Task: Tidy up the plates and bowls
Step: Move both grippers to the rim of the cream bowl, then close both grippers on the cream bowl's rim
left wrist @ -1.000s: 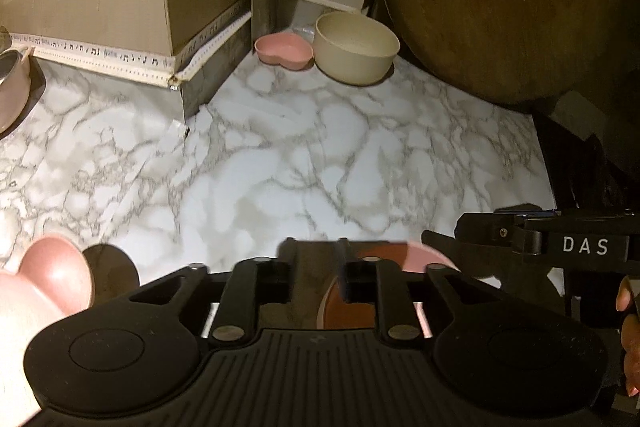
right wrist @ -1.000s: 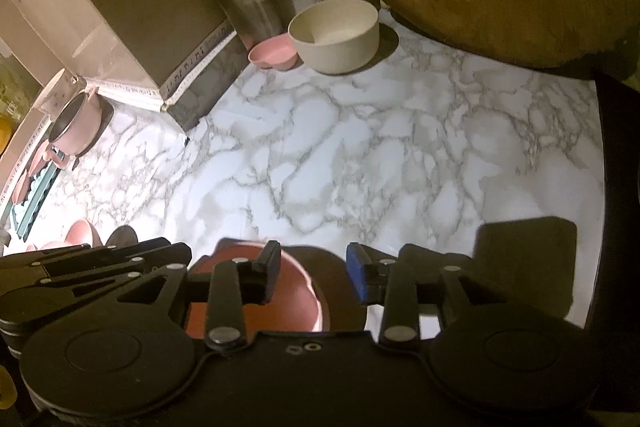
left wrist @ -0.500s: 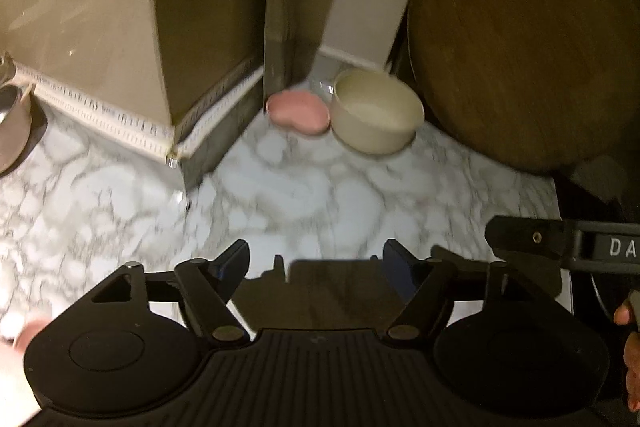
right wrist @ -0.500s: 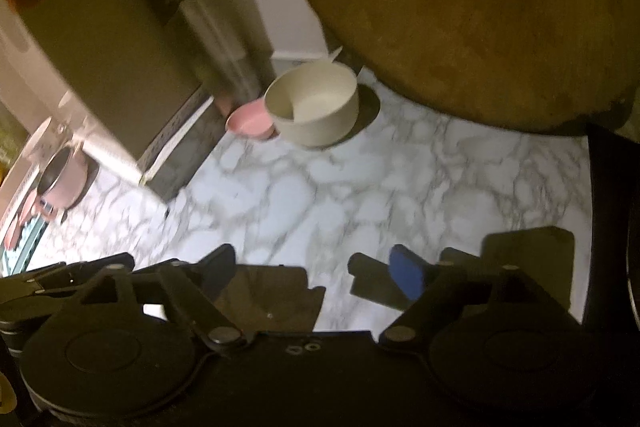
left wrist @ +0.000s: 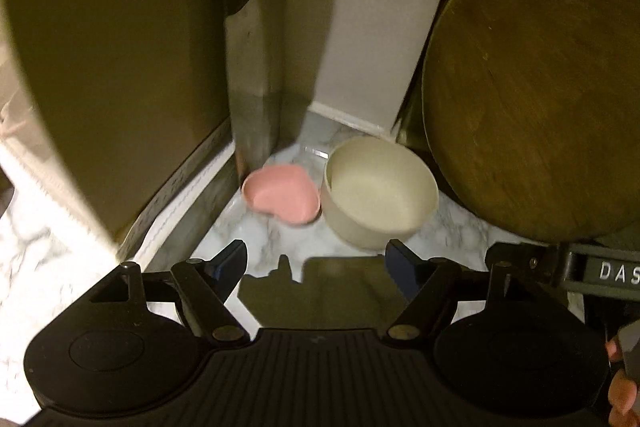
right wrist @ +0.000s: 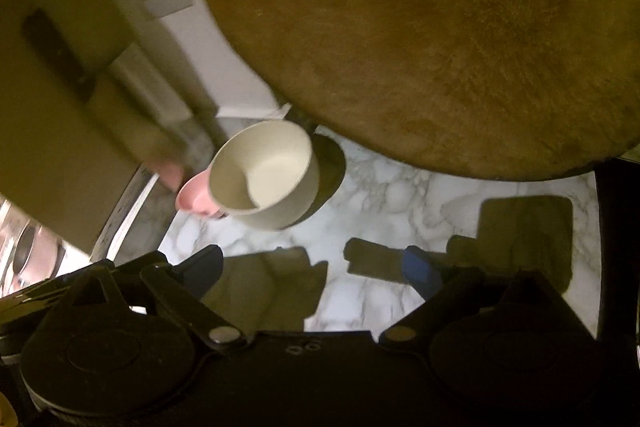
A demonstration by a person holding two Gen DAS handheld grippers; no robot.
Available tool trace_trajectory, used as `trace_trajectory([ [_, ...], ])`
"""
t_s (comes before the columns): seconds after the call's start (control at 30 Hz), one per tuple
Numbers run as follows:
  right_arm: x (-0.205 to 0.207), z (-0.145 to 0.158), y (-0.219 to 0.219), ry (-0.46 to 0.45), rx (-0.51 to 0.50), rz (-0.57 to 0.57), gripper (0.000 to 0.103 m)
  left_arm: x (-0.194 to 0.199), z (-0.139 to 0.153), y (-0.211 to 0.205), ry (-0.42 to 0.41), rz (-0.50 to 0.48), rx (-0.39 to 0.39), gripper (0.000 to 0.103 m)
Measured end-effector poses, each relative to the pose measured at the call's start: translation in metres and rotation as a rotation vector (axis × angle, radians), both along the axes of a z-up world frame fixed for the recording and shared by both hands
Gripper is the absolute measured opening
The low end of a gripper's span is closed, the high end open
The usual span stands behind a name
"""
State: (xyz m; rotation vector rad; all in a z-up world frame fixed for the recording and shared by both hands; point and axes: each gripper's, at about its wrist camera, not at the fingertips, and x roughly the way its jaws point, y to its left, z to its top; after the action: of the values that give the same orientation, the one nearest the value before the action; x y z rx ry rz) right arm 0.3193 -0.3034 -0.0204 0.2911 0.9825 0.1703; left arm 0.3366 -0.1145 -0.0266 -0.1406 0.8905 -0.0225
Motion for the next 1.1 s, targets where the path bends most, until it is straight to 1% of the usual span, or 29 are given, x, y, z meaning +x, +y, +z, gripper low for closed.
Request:
trace_trajectory([
  [0.2,0.027,-0.012,-0.003,0.017,0.031,-0.037,0.094,0.041,-0.008,-0.015,0.004,0.008,0.042,0.076],
  [0.3,0.04,-0.019,-0.002,0.028,0.035,-0.049,0.089,0.056,-0.015,-0.017,0.012,0.018,0.05,0.076],
  [0.37,0.049,-0.024,-0.003,0.041,0.048,-0.061,0.085,0.067,-0.02,-0.017,0.019,0.029,0.05,0.076],
  [0.47,0.06,-0.033,0.0,0.053,0.055,-0.069,0.079,0.081,-0.027,-0.018,0.02,0.045,0.072,0.076],
  [0.5,0.064,-0.035,0.002,0.056,0.054,-0.068,0.078,0.084,-0.029,-0.018,0.02,0.048,0.074,0.076],
  [0.57,0.071,-0.04,0.005,0.056,0.059,-0.069,0.072,0.091,-0.034,-0.017,0.026,0.054,0.071,0.076],
  [0.7,0.079,-0.045,0.009,0.054,0.065,-0.078,0.066,0.098,-0.045,-0.016,0.038,0.063,0.063,0.075],
  [0.77,0.083,-0.048,0.012,0.059,0.067,-0.075,0.057,0.1,-0.049,-0.016,0.043,0.062,0.063,0.075],
  [0.83,0.085,-0.051,0.014,0.065,0.069,-0.071,0.053,0.1,-0.051,-0.016,0.047,0.066,0.065,0.074],
  [0.87,0.086,-0.053,0.016,0.071,0.069,-0.067,0.049,0.1,-0.052,-0.016,0.047,0.065,0.063,0.067],
  [0.9,0.087,-0.055,0.017,0.076,0.069,-0.063,0.047,0.1,-0.053,-0.016,0.052,0.062,0.063,0.064],
  [0.97,0.089,-0.059,0.018,0.085,0.069,-0.061,0.039,0.099,-0.053,-0.017,0.056,0.062,0.064,0.057],
  [1.0,0.09,-0.06,0.019,0.089,0.071,-0.063,0.038,0.1,-0.055,-0.018,0.057,0.061,0.063,0.055],
  [1.07,0.091,-0.062,0.019,0.092,0.083,-0.066,0.031,0.102,-0.058,-0.017,0.068,0.061,0.055,0.037],
  [1.1,0.091,-0.062,0.019,0.093,0.088,-0.067,0.029,0.103,-0.058,-0.017,0.074,0.064,0.049,0.034],
])
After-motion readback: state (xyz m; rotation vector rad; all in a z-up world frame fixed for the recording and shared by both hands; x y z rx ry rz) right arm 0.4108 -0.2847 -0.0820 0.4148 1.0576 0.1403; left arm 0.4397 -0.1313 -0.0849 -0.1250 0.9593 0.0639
